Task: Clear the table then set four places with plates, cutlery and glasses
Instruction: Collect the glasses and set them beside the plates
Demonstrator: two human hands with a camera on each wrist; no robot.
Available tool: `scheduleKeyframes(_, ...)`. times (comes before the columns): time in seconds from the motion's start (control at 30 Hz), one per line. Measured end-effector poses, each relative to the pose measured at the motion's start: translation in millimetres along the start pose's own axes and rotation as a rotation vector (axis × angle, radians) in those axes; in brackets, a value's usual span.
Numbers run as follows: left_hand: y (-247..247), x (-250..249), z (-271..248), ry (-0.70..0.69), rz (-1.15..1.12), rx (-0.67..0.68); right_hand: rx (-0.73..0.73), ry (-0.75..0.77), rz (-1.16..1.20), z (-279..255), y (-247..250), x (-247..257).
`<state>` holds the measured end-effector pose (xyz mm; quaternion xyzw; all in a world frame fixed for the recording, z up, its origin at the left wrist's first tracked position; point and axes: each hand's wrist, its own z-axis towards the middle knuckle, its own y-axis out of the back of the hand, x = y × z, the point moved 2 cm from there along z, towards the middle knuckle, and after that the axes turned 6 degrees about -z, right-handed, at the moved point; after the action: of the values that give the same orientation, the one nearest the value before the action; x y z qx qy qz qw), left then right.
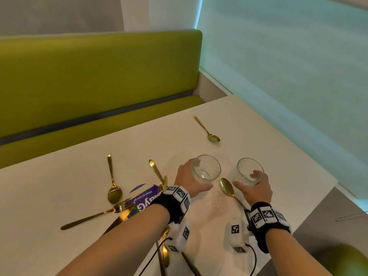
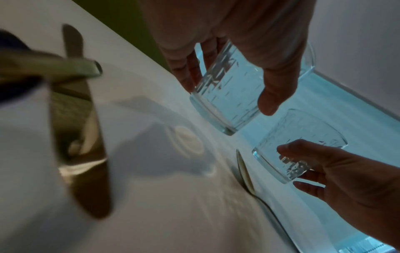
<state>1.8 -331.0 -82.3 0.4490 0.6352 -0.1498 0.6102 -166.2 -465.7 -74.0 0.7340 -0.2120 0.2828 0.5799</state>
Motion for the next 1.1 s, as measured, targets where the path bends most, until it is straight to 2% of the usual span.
scheduleKeyframes(0.1,25,-1,-24,-0.011,-0.025,-0.052,0.01,0.058,0.035,-23,0,18)
scheduleKeyframes(0.2,58,7,-64,-0.022,-0.065,-0.112,0.075,0.142,0.059,-70,-12,39)
scheduleKeyframes(0.33,112,28,-134,0.007,-0.116,-0.218,0.209,0.269,0.078,-153,-43,67)
scheduleKeyframes(0.5,185,79,-228,0.05,-0.122,-0.355,0.422,0.352,0.105,-272,-96,88)
scheduleKeyframes(0.63,247,130,-295,0.127,-0.071,-0.515,0.561,0.43,0.031,-355,-141,98)
scheduleKeyframes(0.83,320,209,-389,0.273,-0.052,-0.716,0.704,0.532,-0.068,-449,-197,109)
scheduleKeyframes(1.1,369,283,-473,0.466,-0.07,-0.881,0.862,0.645,-0.184,-531,-256,116)
